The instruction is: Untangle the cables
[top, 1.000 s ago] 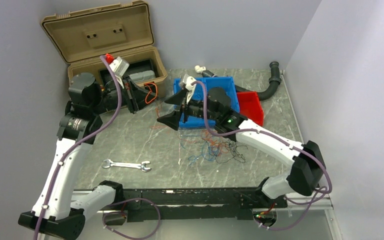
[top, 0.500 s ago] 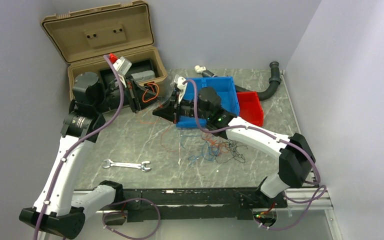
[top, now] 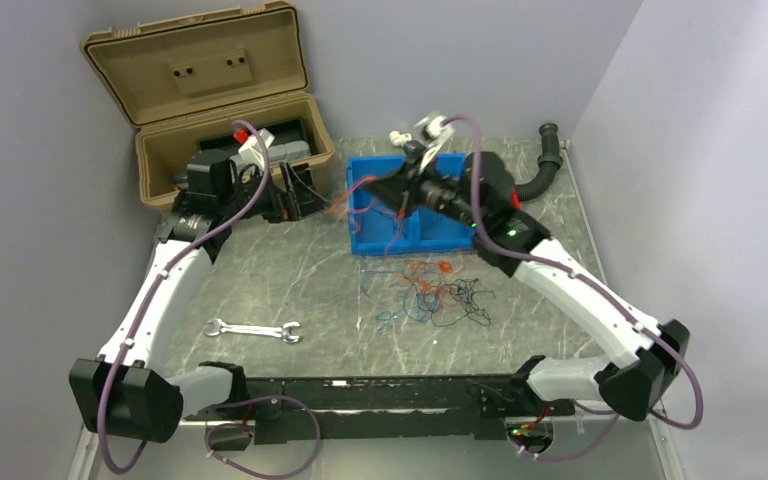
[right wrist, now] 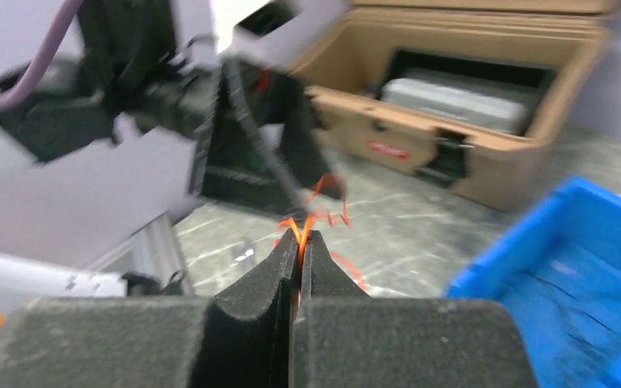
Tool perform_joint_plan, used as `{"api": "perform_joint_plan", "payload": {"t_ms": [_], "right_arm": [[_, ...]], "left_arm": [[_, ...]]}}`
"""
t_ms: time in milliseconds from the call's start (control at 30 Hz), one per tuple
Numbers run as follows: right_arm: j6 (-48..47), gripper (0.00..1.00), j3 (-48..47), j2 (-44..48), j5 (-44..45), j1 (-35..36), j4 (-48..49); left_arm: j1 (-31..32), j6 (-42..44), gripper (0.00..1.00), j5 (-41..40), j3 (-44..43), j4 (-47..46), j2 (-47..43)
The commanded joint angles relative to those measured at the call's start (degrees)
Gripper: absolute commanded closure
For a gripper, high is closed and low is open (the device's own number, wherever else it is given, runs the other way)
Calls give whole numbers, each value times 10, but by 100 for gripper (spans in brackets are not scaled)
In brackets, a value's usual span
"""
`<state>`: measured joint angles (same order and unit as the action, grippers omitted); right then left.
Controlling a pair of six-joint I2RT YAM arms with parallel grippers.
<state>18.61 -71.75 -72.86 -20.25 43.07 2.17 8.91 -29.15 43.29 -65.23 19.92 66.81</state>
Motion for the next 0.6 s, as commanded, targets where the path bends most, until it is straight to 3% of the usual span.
{"api": "perform_joint_plan", "payload": {"t_ms": [0, 267, 567], "right_arm": [[21, 100, -53, 42, 110, -86, -159], [1, 100, -83, 44, 178, -250, -251], [30, 100, -32, 7, 165, -399, -160]], "left_arm": [[-1, 7, 1, 1, 0, -15, -27], [-1, 52, 1, 3, 17, 26, -38], [-1, 79, 1, -1, 26, 44, -64]]}}
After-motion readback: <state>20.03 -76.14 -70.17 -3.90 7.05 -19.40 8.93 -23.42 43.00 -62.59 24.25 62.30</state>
